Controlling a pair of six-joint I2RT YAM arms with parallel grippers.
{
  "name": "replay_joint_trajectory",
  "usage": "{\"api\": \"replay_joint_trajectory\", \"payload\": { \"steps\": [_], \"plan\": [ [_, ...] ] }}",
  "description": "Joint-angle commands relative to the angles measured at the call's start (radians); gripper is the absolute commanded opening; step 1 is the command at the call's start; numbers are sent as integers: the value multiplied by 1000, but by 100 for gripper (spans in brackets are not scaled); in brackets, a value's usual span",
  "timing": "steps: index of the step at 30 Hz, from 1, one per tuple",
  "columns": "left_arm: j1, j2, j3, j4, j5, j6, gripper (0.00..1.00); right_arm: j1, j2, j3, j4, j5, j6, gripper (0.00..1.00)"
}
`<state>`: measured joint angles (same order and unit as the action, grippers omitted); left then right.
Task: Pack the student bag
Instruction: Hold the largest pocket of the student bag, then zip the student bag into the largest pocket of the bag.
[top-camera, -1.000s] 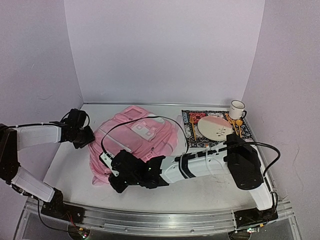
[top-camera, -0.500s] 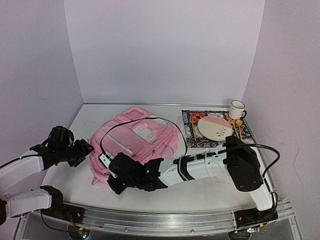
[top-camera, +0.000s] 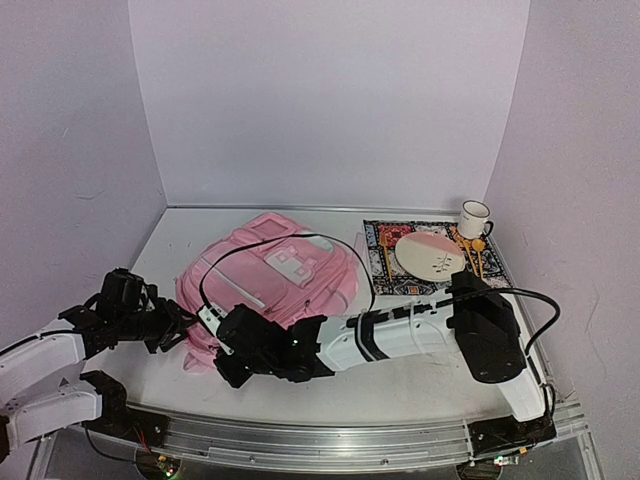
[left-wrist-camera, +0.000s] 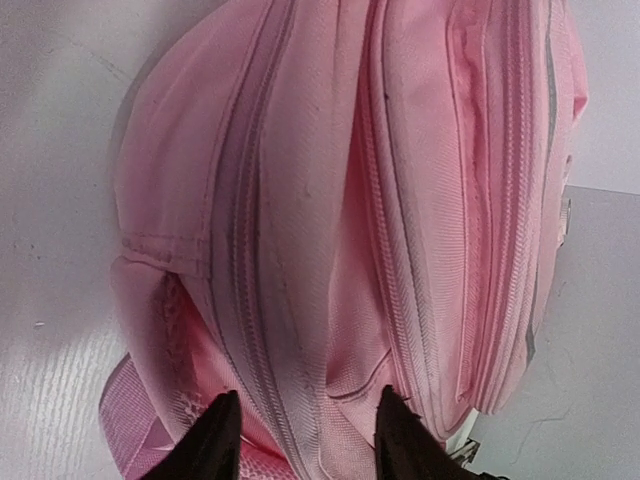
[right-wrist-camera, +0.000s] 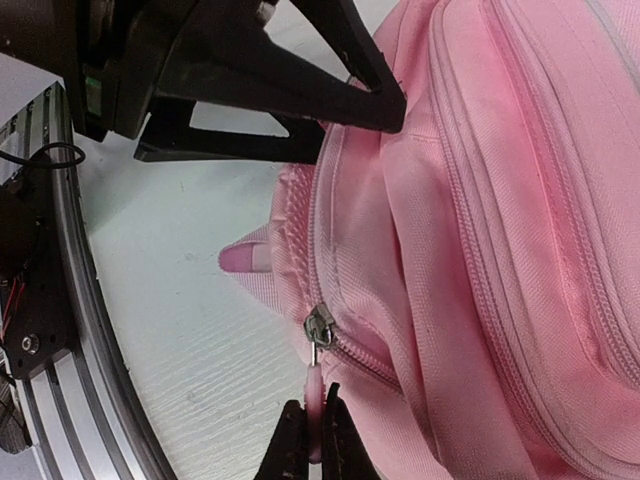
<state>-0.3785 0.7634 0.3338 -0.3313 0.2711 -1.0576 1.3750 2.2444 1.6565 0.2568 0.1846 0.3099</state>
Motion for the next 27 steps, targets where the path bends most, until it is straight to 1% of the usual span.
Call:
{"api": "replay_joint_trajectory", "payload": {
  "steps": [1, 5, 8, 13, 16, 19, 22, 27],
  "plan": [
    [-60, 35, -24, 97, -26, -60, 33, 15, -49, 63, 13, 5, -15, 0],
    [-66, 26, -22, 97, -109, -62, 11, 16, -113, 33, -46, 24, -10, 0],
    [-65, 14, -17, 94, -184, -55, 1, 16, -184, -15, -117, 34, 5, 0],
    [-65, 15, 8, 80, -261, -18, 0, 10, -279, -86, -248, 41, 36, 0],
    [-64, 11, 43, 45, -334, 9, 0, -5, -326, -159, -310, 53, 61, 0],
    [-63, -6, 89, -25, -416, 38, 0, -34, -386, -257, -319, 75, 93, 0],
    [-62, -31, 137, -124, -533, 59, 0, -71, -440, -341, -320, 100, 109, 0],
    [-59, -51, 175, -210, -656, 74, 0, -148, -462, -407, -320, 130, 121, 0]
  ]
}}
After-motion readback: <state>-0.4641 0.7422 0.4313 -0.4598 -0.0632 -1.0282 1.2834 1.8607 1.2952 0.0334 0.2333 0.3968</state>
